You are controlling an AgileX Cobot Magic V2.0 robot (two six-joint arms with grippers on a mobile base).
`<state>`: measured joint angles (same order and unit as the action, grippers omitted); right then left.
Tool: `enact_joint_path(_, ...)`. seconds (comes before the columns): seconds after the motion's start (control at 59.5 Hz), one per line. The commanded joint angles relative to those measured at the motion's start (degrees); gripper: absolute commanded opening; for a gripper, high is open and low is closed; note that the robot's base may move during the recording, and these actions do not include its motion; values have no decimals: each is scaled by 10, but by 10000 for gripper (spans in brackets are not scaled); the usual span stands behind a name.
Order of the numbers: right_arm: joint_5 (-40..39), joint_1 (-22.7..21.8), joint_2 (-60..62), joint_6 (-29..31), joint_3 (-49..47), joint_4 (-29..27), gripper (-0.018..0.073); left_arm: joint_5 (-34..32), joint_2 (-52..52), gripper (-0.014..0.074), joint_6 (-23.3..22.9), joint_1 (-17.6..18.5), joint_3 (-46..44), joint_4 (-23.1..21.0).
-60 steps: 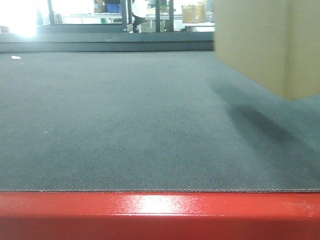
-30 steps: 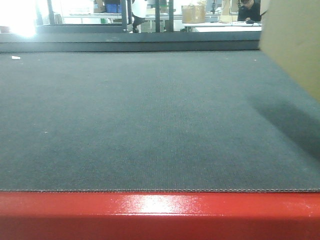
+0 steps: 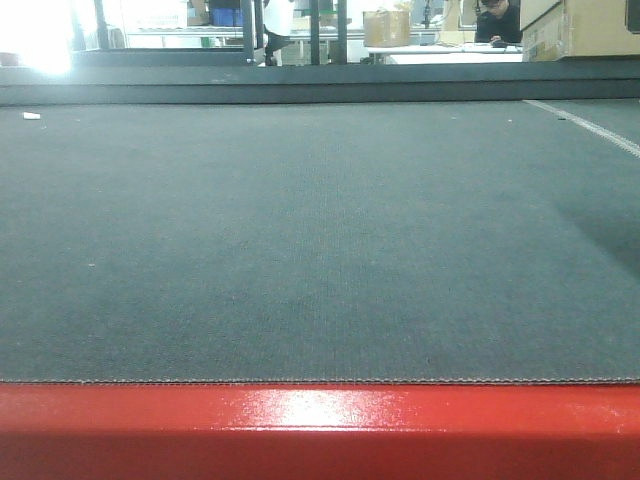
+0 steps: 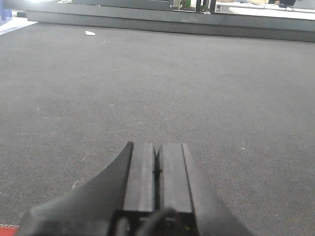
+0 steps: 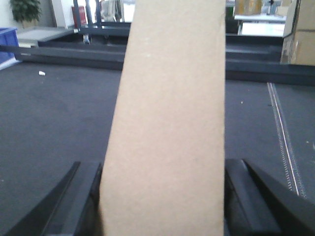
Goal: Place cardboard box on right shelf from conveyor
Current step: 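Turn the base away from the conveyor holding the box in the right gripper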
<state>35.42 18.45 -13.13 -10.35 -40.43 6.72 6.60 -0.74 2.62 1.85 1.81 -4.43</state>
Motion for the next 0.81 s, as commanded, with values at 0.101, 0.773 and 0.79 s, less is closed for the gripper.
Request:
enact_joint_path(0.101,-52,-2,-5,6,-16,3,144,-50,-8,-115,0,1,4,-3)
enact_joint_path(0.773,-52,-2,-5,6,-16,3,144,-50,-8,-115,0,1,4,-3)
enact_joint_path(0.79,-52,-2,-5,6,-16,3,144,-50,-8,-116,0,1,4,-3)
